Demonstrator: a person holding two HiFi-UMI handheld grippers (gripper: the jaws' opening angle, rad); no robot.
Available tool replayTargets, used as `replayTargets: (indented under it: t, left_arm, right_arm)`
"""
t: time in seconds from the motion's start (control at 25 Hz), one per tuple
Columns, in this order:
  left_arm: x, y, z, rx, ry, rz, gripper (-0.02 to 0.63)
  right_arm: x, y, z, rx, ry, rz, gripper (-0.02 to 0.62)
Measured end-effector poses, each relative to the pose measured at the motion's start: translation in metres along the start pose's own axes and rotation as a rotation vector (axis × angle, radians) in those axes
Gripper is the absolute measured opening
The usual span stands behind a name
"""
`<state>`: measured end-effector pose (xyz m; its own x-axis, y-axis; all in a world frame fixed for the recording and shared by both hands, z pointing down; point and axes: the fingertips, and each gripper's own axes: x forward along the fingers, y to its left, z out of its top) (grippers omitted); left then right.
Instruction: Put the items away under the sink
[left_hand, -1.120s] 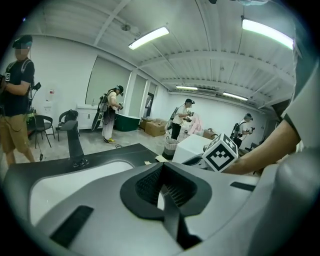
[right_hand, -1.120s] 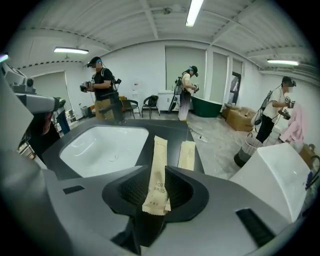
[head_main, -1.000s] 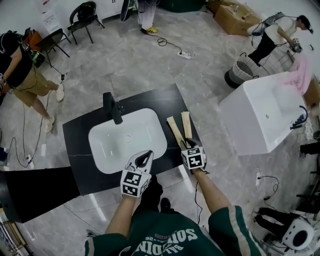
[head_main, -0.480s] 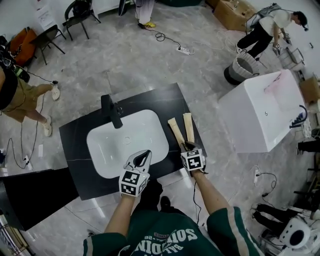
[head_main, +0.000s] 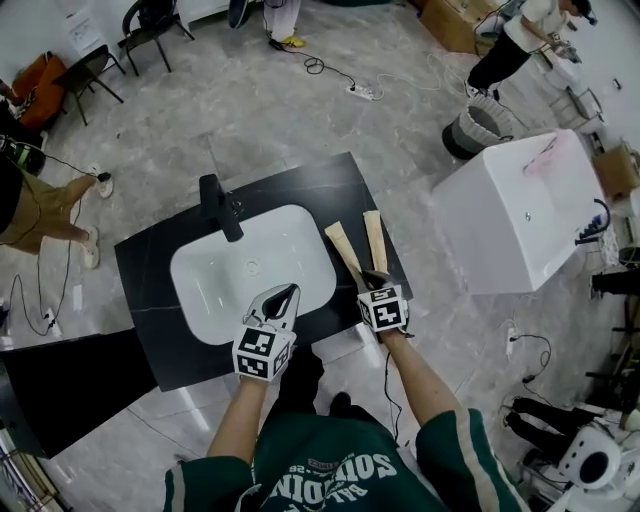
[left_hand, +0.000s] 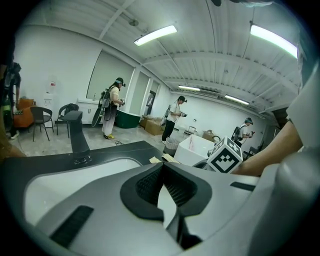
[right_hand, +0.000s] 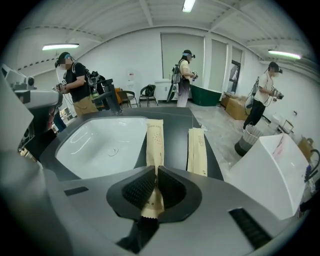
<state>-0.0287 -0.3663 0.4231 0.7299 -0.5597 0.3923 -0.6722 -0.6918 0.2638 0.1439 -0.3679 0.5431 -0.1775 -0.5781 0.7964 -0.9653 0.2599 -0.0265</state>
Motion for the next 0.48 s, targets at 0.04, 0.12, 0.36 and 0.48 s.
replayTargets:
  t: [0.04, 0.12, 0.36, 0.48]
  left_arm:
    - [-0.004, -0.003, 0.002, 0.004, -0.007, 0.003, 0.012]
    - [-0.014, -0.009, 0.004, 0.013, -0.02, 0.012, 0.012]
    - [-0.058, -0.042, -0.003, 0.028, -0.058, 0.068, 0.011]
    - [-0.085, -0.068, -0.018, 0.036, -0.069, 0.101, 0.011]
  right_arm:
    - [-0.005, 0.003, 0.001, 0.002, -0.009, 0.002, 0.052]
    - [-0.017, 0.011, 0.002, -0.002, -0.028, 0.007, 0.052]
    - [-0.06, 0.034, -0.009, -0.027, -0.088, 0.038, 0.052]
    - [-0.087, 0.05, -0.03, -0.047, -0.108, 0.066, 0.052]
